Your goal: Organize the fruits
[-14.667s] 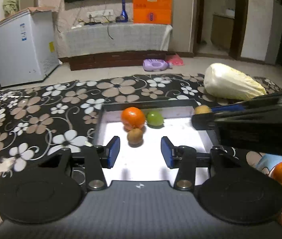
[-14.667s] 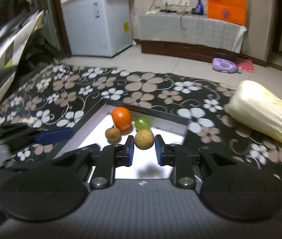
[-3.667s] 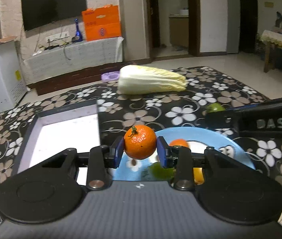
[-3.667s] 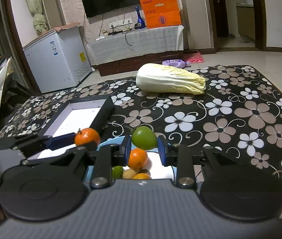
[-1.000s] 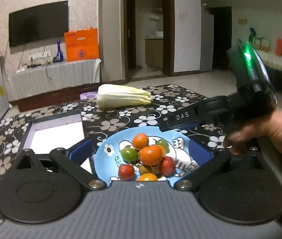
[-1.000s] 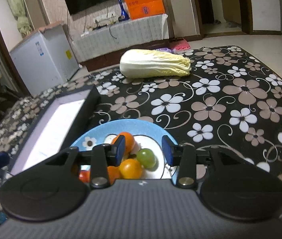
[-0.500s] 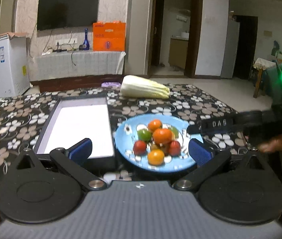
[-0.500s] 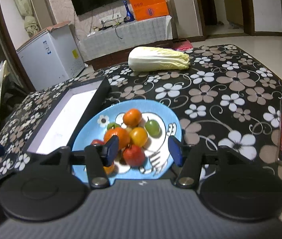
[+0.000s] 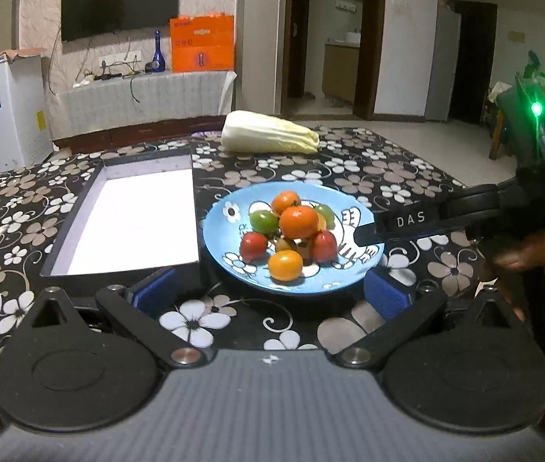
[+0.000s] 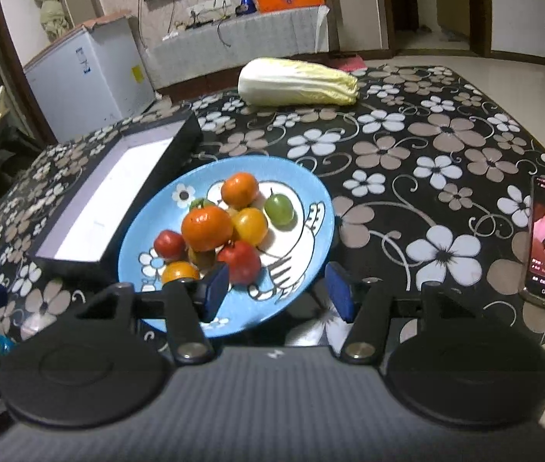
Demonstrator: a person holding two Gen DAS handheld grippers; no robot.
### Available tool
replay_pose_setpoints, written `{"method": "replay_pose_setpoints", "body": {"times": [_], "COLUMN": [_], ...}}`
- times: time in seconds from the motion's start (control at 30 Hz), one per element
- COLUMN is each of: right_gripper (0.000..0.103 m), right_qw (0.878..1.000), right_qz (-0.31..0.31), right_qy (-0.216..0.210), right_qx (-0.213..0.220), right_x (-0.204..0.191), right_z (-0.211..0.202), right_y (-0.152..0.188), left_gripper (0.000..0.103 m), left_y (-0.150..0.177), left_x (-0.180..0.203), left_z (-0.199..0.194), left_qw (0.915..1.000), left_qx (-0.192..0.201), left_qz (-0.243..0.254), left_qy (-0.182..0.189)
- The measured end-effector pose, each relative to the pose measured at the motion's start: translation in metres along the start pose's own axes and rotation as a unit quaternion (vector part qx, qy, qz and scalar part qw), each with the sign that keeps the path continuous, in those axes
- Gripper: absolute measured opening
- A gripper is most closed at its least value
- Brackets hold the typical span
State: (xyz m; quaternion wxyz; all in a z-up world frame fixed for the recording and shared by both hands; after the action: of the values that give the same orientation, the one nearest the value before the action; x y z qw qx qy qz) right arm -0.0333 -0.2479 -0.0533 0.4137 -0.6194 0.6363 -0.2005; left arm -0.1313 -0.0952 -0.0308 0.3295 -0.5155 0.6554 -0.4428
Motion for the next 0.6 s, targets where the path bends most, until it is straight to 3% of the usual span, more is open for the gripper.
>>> {"method": "replay_pose_setpoints", "body": {"times": [0.6], "right_gripper": [0.058], "right_qw": [1.000], "right_qz": [0.011], "right_qy": [0.006], "right_qx": [-0.021], "right_x": [0.017], "right_z": [0.002], "right_y": [0.008], "left_gripper": [0.103], "left_y": [0.008], "left_x": [0.000], "left_z": [0.022], "left_qw": [0.9994], "left_qx": [-0.028], "left_qz": [-0.016], "left_qy": [-0.008]}}
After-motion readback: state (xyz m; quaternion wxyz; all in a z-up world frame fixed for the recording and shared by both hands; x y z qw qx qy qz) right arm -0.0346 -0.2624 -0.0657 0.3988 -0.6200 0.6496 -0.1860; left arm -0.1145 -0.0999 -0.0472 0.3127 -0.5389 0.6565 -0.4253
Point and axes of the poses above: each gripper's, at about its wrist camera, not at the fingertips, and z roughly the way its jaws point, x to its right, y to its underside, the point moved 9 cm from there along z, roughly the way its jaws point, and after that the axes turned 9 degrees about x, right-handed, at the moved point
